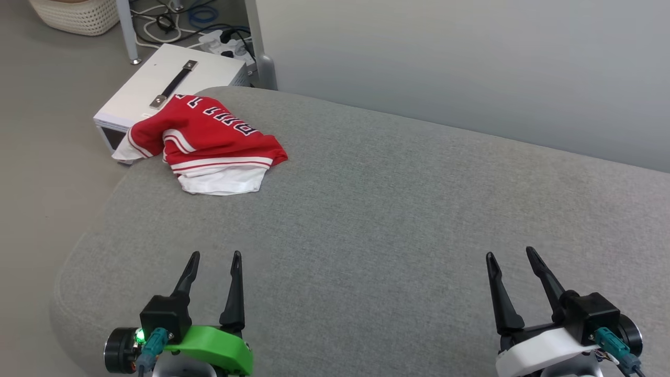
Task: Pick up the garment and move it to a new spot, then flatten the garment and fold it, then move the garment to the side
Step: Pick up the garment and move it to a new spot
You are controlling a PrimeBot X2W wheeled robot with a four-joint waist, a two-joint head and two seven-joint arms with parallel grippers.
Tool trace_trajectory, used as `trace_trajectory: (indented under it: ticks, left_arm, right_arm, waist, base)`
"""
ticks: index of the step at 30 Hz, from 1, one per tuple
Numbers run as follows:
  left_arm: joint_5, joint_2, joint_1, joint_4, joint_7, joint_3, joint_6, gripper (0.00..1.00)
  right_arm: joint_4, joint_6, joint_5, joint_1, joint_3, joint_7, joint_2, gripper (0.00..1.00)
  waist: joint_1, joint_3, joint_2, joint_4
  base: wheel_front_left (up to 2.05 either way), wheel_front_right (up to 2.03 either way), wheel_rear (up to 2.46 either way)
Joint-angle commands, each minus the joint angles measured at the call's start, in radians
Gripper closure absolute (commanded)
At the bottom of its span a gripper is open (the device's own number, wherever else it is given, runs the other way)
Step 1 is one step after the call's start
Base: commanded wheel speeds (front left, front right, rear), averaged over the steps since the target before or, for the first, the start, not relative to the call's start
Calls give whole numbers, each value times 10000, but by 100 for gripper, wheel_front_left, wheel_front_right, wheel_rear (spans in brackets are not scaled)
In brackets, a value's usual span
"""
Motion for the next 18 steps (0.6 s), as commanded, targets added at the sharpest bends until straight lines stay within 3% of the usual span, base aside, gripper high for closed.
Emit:
trace_trajectory:
  ticks: [1,11,18]
  left_arm:
    - [-114,-41,183,58,-98,-20,-54,0]
    - [-242,-45,213,112,-304,-82,-133,0]
    - [-308,-45,190,32,-335,-45,-88,0]
  right_arm:
    - [46,-7,82,88,56,-121,18,0]
    - [103,-7,172,90,148,-324,20,0]
    - [120,-7,144,33,165,-354,20,0]
  waist:
    - [0,-43,0,304]
    - [0,21,0,847]
    - [0,192,0,801]
  base:
    - [0,0,0]
    - [0,0,0]
    - [0,0,0]
